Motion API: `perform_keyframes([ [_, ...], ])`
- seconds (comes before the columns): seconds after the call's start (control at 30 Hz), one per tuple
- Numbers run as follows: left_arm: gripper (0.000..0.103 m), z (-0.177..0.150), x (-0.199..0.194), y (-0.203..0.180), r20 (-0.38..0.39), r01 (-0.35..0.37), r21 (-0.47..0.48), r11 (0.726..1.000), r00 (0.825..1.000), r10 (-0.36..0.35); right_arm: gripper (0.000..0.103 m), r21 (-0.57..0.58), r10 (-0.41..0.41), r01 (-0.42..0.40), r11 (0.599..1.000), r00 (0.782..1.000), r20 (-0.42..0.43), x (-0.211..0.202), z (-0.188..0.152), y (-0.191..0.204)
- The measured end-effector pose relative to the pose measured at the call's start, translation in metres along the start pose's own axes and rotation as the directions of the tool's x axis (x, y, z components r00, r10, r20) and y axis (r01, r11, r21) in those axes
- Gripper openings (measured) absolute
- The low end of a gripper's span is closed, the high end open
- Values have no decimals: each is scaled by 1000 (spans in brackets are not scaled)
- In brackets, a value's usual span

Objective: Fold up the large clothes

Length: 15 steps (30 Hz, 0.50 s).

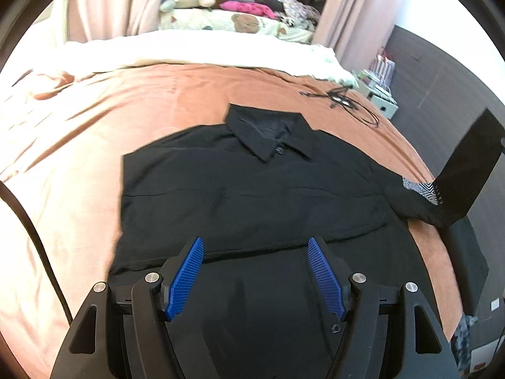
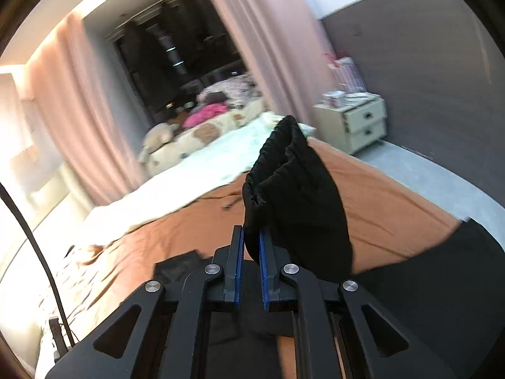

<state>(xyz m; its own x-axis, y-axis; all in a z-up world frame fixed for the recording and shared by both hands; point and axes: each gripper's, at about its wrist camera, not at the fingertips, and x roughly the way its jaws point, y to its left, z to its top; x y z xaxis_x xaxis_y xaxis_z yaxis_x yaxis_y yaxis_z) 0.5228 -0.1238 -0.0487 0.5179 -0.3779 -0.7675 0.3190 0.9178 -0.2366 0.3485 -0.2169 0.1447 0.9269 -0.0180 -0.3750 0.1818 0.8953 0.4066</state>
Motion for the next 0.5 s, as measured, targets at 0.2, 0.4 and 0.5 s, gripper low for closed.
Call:
perform_keyframes([
  [0.2, 70, -4, -22, 39, 24, -20, -58, 998, 999, 21, 5, -71, 98, -101, 992, 995, -34, 23, 4, 61],
  [0.4, 70, -12, -41, 77, 39, -38, -107, 994, 998, 42, 5, -132, 183, -193, 972, 979, -91, 53, 5, 91],
  [0.5, 70, -17, -47, 93, 44, -48, -126, 991, 998, 54, 5, -151, 223, -240, 959, 967, -121, 61, -2, 94],
])
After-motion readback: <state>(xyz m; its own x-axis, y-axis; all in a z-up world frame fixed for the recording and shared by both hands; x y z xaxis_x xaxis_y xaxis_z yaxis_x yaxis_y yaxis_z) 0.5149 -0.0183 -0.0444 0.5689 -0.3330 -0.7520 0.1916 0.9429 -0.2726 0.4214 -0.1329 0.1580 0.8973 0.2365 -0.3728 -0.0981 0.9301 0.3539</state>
